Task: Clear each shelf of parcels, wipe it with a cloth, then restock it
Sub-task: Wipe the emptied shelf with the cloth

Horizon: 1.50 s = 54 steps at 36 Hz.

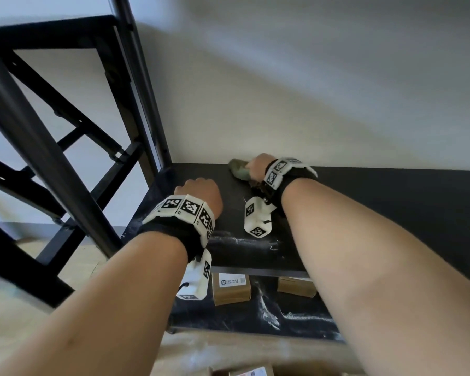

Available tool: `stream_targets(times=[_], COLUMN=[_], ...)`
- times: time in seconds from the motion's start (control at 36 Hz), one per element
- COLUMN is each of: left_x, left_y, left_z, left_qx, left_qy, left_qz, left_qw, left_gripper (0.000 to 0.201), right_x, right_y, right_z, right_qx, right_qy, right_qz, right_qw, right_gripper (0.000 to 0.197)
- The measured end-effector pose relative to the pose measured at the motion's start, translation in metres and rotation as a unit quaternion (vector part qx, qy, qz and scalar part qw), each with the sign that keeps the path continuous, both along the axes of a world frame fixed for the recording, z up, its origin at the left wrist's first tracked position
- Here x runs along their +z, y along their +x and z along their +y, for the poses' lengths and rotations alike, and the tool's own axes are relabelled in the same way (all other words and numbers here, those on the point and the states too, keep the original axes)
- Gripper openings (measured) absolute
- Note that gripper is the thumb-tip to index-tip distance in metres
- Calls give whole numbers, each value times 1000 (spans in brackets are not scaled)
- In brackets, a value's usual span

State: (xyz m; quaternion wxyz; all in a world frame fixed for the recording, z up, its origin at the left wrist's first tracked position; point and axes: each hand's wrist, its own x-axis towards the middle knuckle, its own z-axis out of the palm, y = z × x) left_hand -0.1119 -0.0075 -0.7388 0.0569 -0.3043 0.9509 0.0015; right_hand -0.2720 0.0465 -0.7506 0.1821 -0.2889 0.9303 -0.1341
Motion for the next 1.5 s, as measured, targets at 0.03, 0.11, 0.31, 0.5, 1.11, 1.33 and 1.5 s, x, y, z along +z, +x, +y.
stream_targets(times=[0.03,0.11,0.31,0.5,1.11,1.33,1.5], left_x=[0,2,6,3,1,2,-9], left_y=[2,9,31,59,98,109,123], left_z=[1,4,22,40,65,60,58], left_qx=[3,12,24,13,36,63,63], left_qy=[3,6,25,16,13,40,26], left_qz=[-1,-1,-29,-30,-17,-31,-4], left_qw=[1000,1000,999,999,999,997,998], left_gripper=[34,34,36,31,40,37,34], right_x=[-3,-2,-24,12,-1,-6,7], right_y=[2,12,9,84,117,154,140], right_z=[2,-1,-1,51,109,91,132], right_qx=[-7,32,137,100,-151,-99,-162], right_qy=[-25,-15,156,78,7,-5,-70], right_qz=[-42,-58,10,-4,10,13,22], right_qw=[999,998,978,992,989,995,984], right_gripper=[41,46,68,35,50,32,45])
